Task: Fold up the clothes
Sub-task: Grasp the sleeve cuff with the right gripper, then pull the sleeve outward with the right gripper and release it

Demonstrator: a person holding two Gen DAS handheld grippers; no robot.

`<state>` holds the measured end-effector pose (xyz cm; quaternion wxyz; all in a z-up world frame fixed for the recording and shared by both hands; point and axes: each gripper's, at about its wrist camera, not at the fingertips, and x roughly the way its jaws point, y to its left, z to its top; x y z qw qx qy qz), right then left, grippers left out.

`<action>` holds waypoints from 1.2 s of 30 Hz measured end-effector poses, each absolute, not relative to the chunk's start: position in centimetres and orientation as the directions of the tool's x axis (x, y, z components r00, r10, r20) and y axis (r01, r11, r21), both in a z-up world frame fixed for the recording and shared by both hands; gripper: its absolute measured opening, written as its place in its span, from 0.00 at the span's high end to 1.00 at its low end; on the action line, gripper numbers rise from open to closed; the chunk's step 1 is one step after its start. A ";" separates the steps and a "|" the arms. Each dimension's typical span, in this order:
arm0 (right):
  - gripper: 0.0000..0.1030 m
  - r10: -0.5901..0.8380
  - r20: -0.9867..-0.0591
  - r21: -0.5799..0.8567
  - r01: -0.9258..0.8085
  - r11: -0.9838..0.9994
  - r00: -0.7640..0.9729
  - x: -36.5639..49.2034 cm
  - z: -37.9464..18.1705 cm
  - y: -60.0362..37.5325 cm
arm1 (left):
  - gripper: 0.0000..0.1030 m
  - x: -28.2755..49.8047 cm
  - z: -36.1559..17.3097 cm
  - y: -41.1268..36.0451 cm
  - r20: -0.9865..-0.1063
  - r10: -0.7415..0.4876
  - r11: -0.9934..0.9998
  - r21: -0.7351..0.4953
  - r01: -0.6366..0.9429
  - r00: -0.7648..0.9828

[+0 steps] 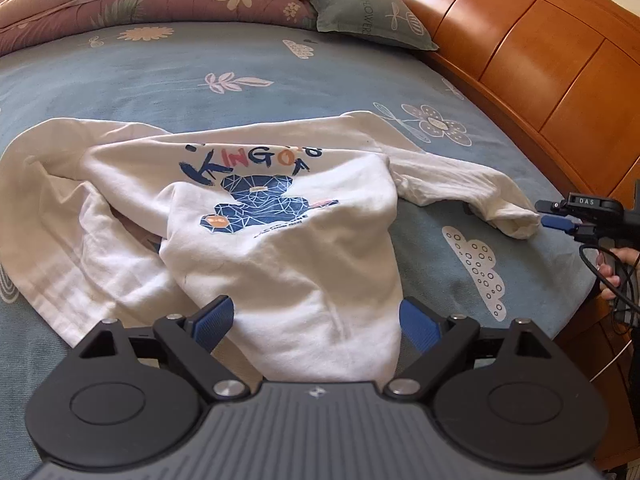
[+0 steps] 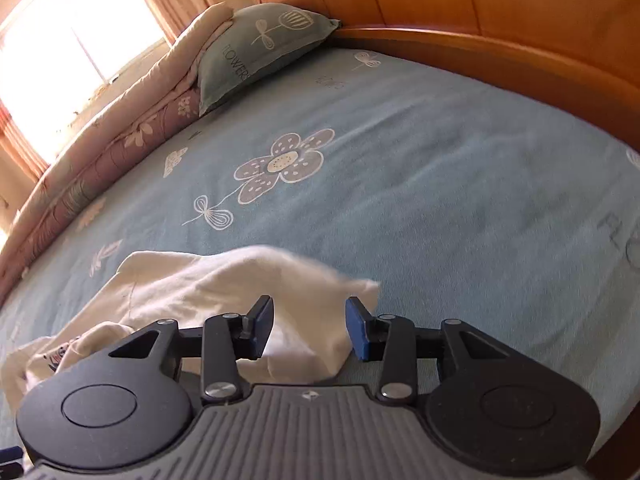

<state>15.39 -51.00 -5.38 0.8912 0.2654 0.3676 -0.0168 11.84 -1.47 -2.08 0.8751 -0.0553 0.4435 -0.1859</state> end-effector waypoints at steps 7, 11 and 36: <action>0.54 0.284 -0.628 0.629 0.258 0.733 0.725 17.0 -8.9 -51.0 | 0.12 11.7 -2.1 -2.0 -0.752 -0.391 0.917 -0.270 0.293 0.531; 0.54 0.342 -0.554 0.677 0.171 0.716 0.759 19.3 -7.4 -49.1 | 0.12 11.9 -2.3 -1.5 -0.753 -0.387 0.920 -0.276 0.279 0.532; 0.46 0.412 -0.504 0.690 0.067 0.721 0.759 18.4 -4.7 -48.1 | 0.12 12.2 -2.3 -1.9 -0.748 -0.396 0.916 -0.279 0.288 0.533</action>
